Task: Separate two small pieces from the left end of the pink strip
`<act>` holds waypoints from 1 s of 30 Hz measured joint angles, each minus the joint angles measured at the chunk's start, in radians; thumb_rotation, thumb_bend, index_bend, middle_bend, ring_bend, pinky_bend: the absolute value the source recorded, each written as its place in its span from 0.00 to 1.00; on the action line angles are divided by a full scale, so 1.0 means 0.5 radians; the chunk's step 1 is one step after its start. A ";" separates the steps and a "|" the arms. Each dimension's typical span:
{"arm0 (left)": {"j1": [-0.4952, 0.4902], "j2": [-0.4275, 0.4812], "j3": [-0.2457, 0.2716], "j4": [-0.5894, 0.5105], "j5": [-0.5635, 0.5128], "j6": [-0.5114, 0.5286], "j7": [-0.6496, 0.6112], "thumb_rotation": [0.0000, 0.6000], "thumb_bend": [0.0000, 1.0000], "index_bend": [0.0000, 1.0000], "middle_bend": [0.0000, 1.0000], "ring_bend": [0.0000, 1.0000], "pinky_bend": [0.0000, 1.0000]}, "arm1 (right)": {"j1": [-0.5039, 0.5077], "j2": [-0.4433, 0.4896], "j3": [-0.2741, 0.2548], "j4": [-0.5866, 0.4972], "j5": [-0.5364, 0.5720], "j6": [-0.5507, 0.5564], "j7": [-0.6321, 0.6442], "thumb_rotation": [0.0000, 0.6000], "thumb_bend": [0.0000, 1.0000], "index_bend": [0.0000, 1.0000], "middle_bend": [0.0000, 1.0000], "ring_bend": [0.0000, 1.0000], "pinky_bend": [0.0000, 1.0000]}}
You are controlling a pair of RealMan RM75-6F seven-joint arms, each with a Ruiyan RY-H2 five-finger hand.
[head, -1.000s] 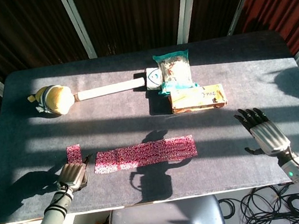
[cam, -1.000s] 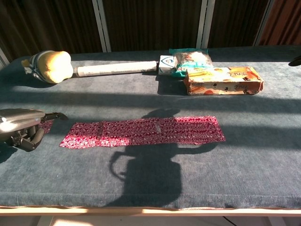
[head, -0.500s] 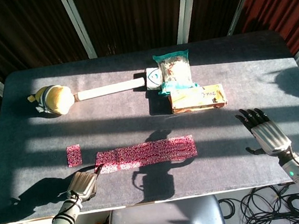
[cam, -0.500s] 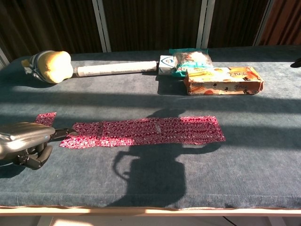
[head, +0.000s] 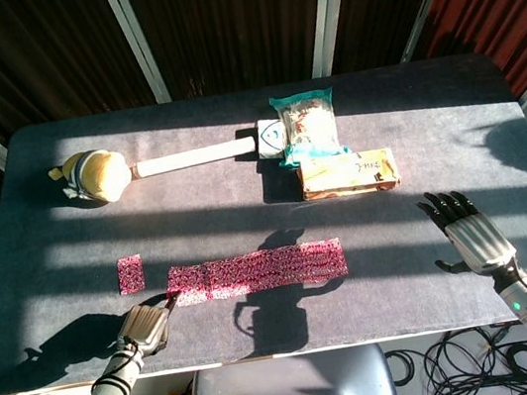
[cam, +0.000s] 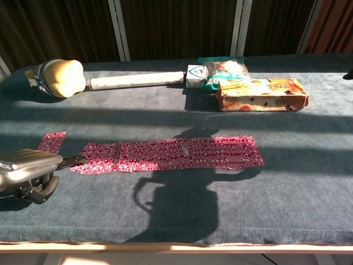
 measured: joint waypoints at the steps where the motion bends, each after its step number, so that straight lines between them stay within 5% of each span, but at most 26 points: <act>1: 0.002 0.005 0.003 -0.004 0.002 0.000 -0.003 1.00 1.00 0.08 1.00 1.00 1.00 | 0.000 0.001 0.000 -0.002 0.000 0.000 0.000 1.00 0.10 0.00 0.00 0.00 0.05; 26: 0.259 0.279 0.348 -0.138 0.216 0.194 0.030 1.00 0.98 0.10 1.00 1.00 1.00 | -0.017 0.001 -0.004 -0.064 0.001 0.017 -0.086 1.00 0.11 0.00 0.00 0.00 0.05; 30: 0.324 0.342 0.375 -0.177 0.399 0.229 -0.100 1.00 0.69 0.00 1.00 1.00 1.00 | -0.017 -0.004 0.000 -0.086 0.003 0.024 -0.108 1.00 0.10 0.00 0.00 0.00 0.05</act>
